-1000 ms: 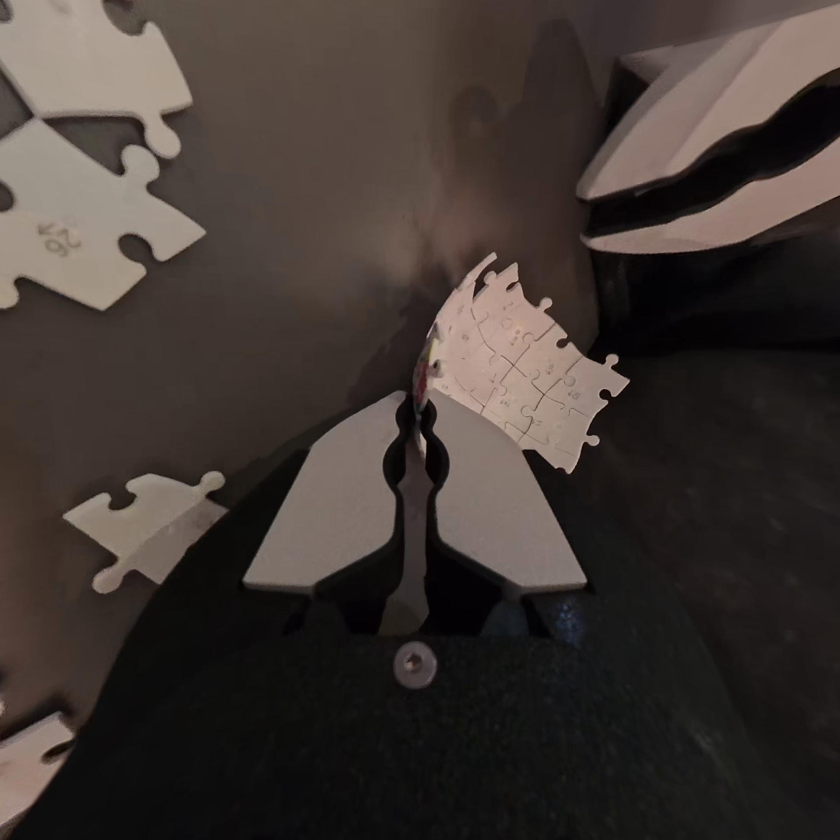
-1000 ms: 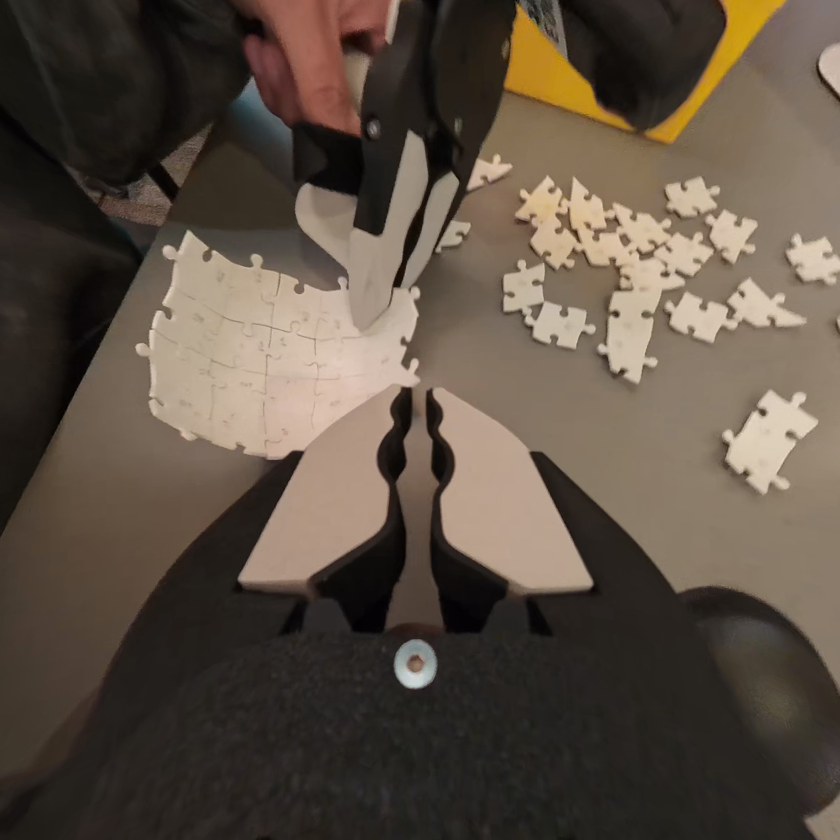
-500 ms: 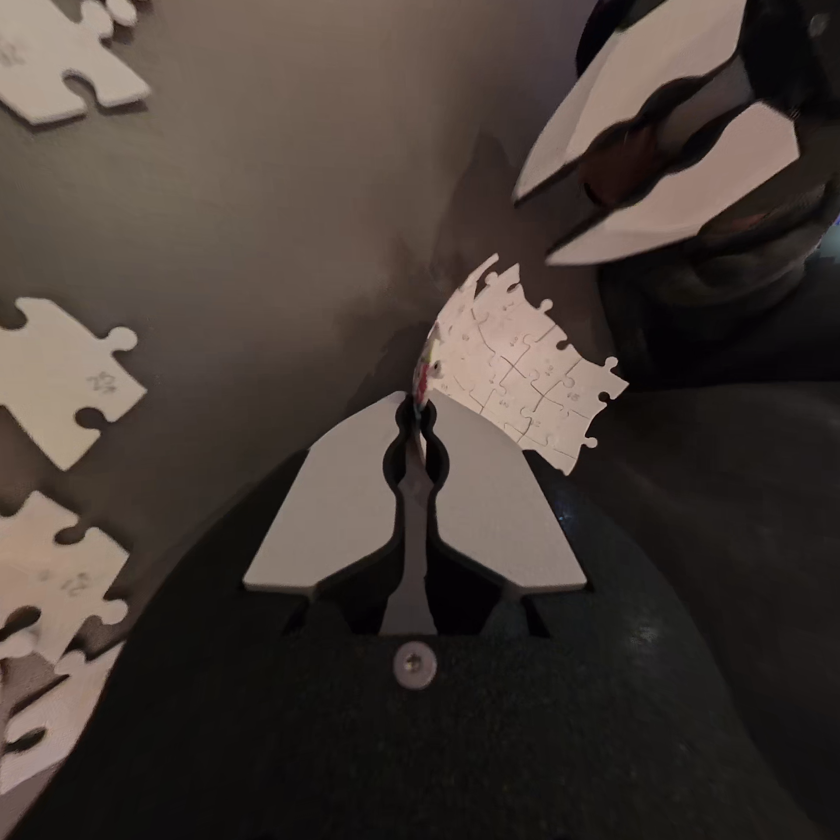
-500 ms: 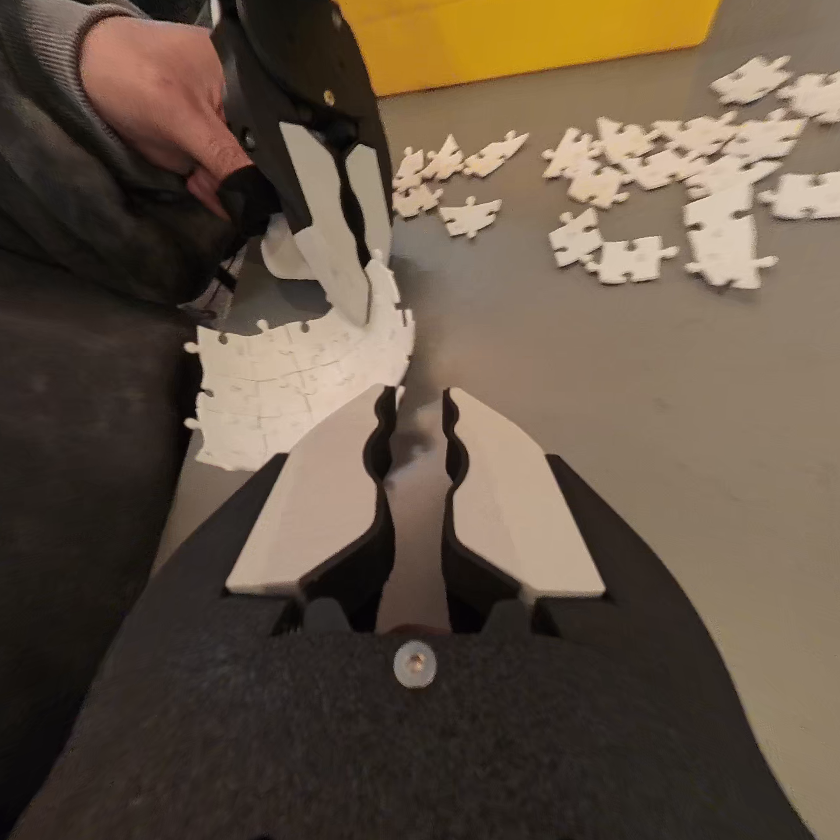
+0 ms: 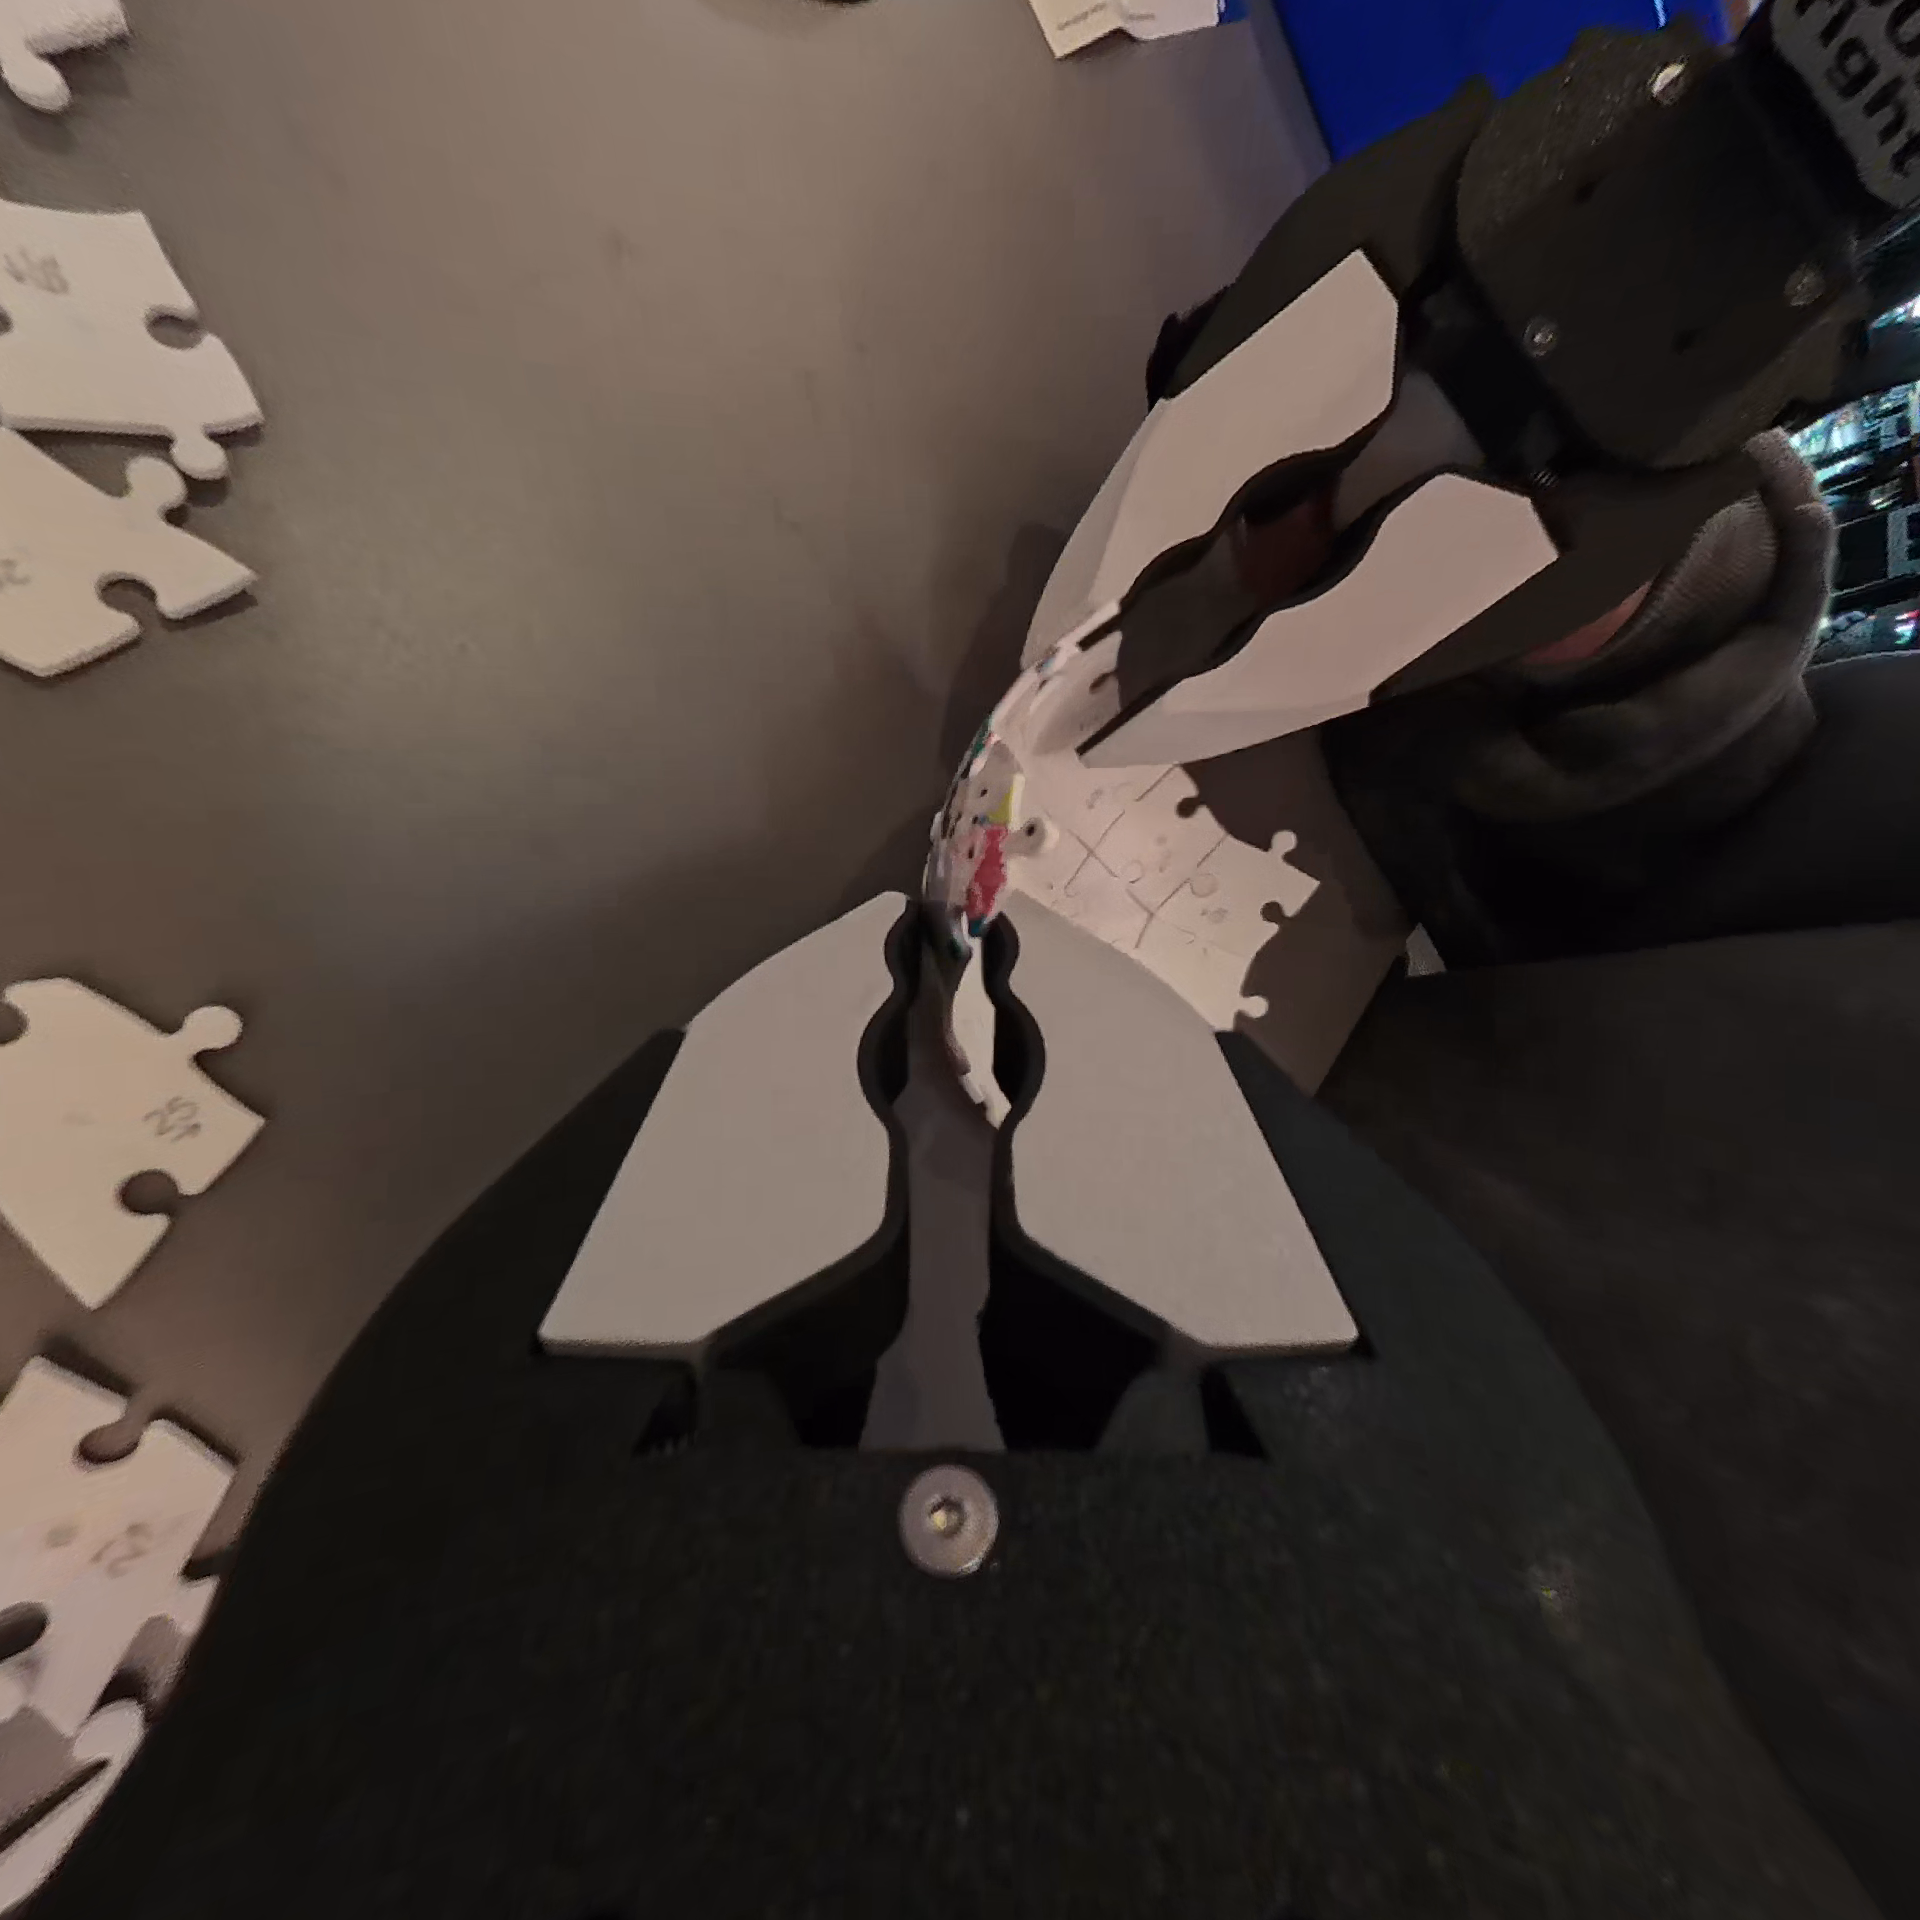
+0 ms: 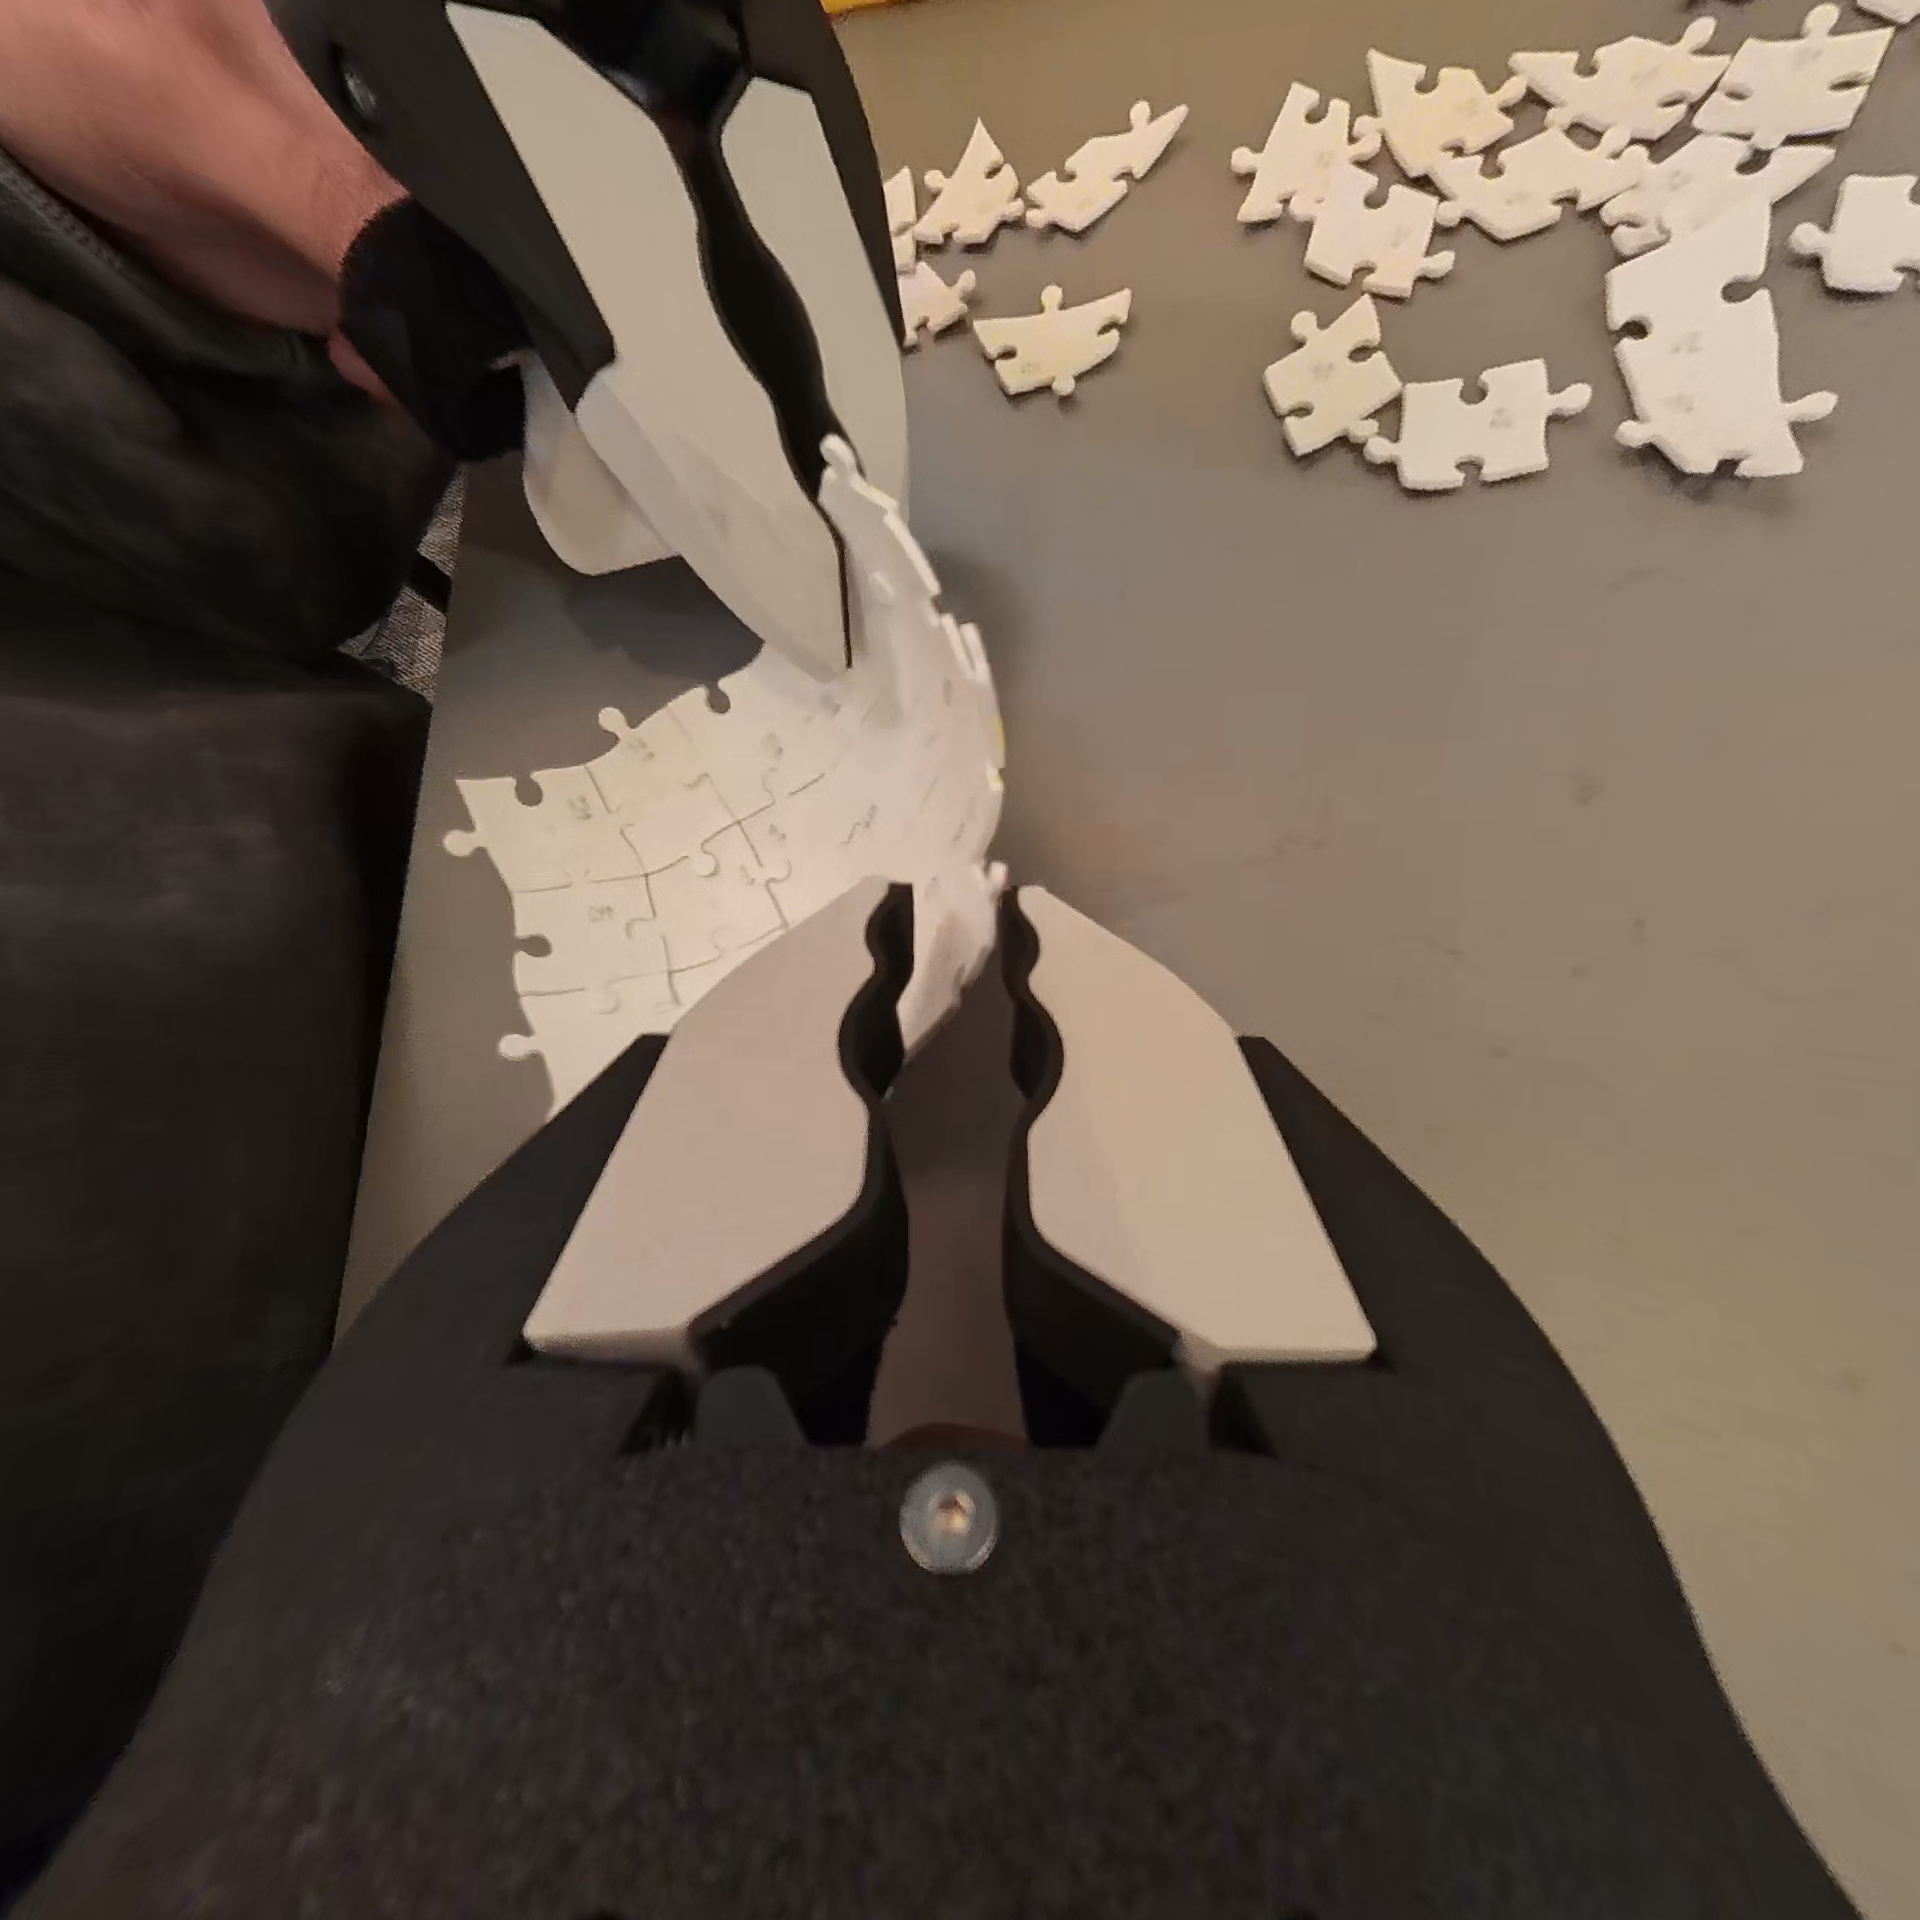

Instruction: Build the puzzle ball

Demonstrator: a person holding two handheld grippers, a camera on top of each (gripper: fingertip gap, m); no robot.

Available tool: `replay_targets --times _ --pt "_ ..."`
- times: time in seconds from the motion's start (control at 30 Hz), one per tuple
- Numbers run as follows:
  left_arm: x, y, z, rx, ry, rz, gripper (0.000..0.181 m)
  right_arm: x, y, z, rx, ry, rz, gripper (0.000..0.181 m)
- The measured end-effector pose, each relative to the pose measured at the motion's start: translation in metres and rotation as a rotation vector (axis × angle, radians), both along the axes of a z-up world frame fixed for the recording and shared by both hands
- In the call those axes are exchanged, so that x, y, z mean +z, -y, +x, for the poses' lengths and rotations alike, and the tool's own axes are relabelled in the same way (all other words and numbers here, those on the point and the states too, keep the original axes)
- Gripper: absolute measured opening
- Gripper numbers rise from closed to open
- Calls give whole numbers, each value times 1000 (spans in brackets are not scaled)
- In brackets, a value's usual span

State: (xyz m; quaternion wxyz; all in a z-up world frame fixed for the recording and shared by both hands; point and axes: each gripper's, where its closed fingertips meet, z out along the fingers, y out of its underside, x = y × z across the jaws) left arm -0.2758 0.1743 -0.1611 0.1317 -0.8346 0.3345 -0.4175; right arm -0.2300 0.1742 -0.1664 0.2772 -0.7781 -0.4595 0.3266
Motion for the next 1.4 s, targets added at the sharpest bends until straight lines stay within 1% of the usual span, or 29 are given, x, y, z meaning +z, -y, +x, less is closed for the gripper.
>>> replay_targets --times 0.03,0.1,0.17,0.23,0.3,0.33,0.4,0.47,0.57,0.6,0.7,0.73,0.8,0.87,1.0,1.07,1.13,1.17,1.23,1.3,1.37,1.4 --pt "4 -1 -2 1 8 12 12 1 0 -1 -2 2 5 16" --pt "15 -6 -12 22 12 62 16 0 -1 0 -7 17 15 16" --pt "37 -15 -36 67 28 131 24 1 -1 0 -11 14 19 16" --pt "55 -17 -72 105 9 182 25 1 -3 0 -17 17 31 16" --pt "62 -16 -116 160 -71 253 25 -1 -2 2 -16 25 25 16" --pt "58 -13 -136 169 -140 284 25 -2 -2 3 -20 27 26 15" --pt "36 -8 -169 145 -323 358 30 -2 -2 4 -30 14 32 15" --pt "13 -7 -181 113 -437 436 45 -2 -3 4 -34 8 23 15" --pt "-11 -6 -173 89 -470 430 52 -3 -5 4 -36 22 36 15" --pt "-17 -7 -169 95 -474 418 59 -2 -5 4 -37 27 42 15" --pt "-28 -13 -158 109 -486 425 65 -2 -5 3 -38 31 47 15" --pt "-31 -13 -155 105 -490 422 65 -1 -5 3 -39 28 46 14" --pt "-34 -13 -149 93 -497 427 57 0 -5 4 -47 27 48 14" --pt "-34 -14 -146 89 -504 452 39 2 -7 5 -51 21 57 14" --pt "-33 -12 -144 49 -489 471 38 9 -10 9 -63 12 76 14" --pt "-32 -9 -142 5 -490 515 37 14 -12 11 -71 10 83 15" --pt "-23 -10 -139 -40 -494 609 37 27 -13 11 -84 0 102 15" --pt "-14 -12 -135 -66 -494 669 37 38 -12 9 -89 -15 112 15" --pt "12 -14 -121 -133 -472 806 37 64 -6 -3 -77 -77 112 15" --pt "43 -10 -95 -229 -406 930 37 85 2 -22 -53 -131 93 15" --pt "68 2 -62 -342 -323 1024 37 90 6 -37 -48 -122 30 15" --pt "76 7 -47 -396 -307 1073 37 91 7 -42 -50 -131 -14 17"
